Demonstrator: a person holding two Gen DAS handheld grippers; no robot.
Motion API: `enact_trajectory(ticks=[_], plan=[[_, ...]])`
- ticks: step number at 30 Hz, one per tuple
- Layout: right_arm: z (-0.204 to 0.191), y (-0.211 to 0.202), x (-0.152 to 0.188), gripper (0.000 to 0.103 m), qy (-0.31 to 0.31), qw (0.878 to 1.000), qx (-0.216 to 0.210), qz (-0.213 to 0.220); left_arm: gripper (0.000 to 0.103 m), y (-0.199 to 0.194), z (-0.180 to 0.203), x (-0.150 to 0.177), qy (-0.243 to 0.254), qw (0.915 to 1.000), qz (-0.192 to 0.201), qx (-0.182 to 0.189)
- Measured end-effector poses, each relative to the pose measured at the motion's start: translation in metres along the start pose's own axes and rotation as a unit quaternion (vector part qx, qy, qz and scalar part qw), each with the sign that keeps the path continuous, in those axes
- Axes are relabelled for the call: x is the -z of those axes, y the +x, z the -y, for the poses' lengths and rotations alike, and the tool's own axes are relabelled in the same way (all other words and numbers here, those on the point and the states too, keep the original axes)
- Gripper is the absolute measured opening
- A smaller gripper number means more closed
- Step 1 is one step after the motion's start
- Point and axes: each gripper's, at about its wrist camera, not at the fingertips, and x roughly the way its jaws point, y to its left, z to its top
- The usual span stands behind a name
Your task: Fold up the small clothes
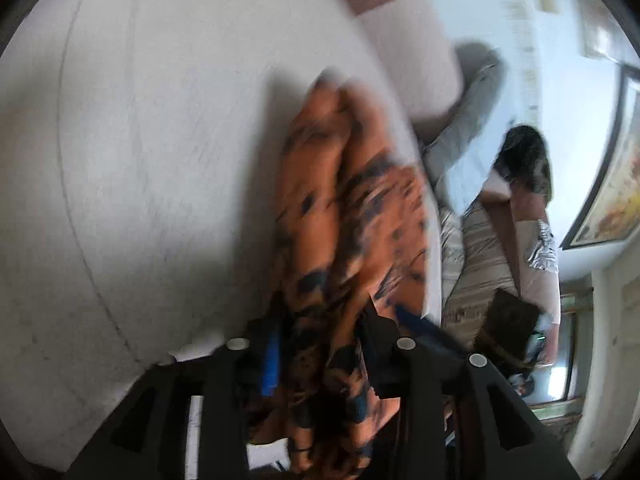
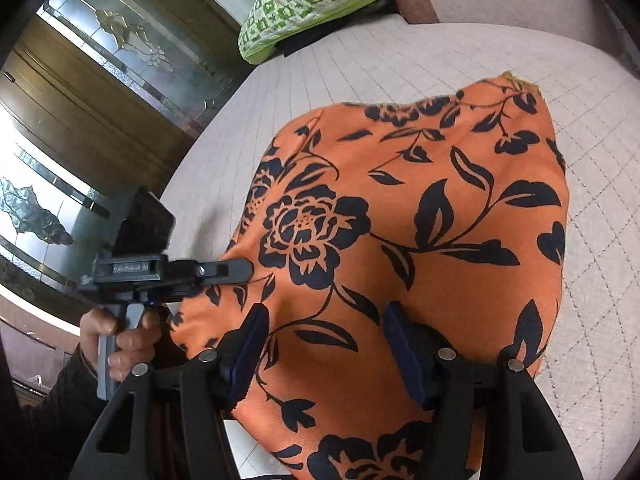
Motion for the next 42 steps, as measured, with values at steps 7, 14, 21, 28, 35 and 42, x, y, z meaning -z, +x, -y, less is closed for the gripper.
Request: enact_trajectory(ticks=[7,14,21,28,35,42], plan=[[0.017,-0.008,0.003,0.064,0.002,1.0,-0.016,0.006,0.082,0.022,0.014,-0.056,0.002,1.0,0.0,0.0],[0.018,-0.007,0.003,0.064,0.006,1.0,-0.029,0.011,0.022,0.052,0.03,-0.069,0.048,0.9983,-0.02,-0.028],[0.025,-0.007,0.003,0.064,0.015,0.999,-0.039,0.011,0.02,0.067,0.02,-0.075,0.077,0.9948,-0.017,-0.064],[0.023,-0.018,0.003,0.066,0.024,0.999,-0.047,0.014,0.066,0.037,0.019,-0.067,0.052,0.9986,-0.007,-0.007],[0.075,-0.09,0.015,0.077,0.131,0.98,-0.073,0.131,0.074,0.002,0.045,-0.014,0.122,0.9865,0.05,-0.098],[0.134,-0.05,0.033,0.077,0.244,0.96,-0.114,0.08,0.074,0.034,0.047,0.008,0.163,0.9651,0.04,-0.201]])
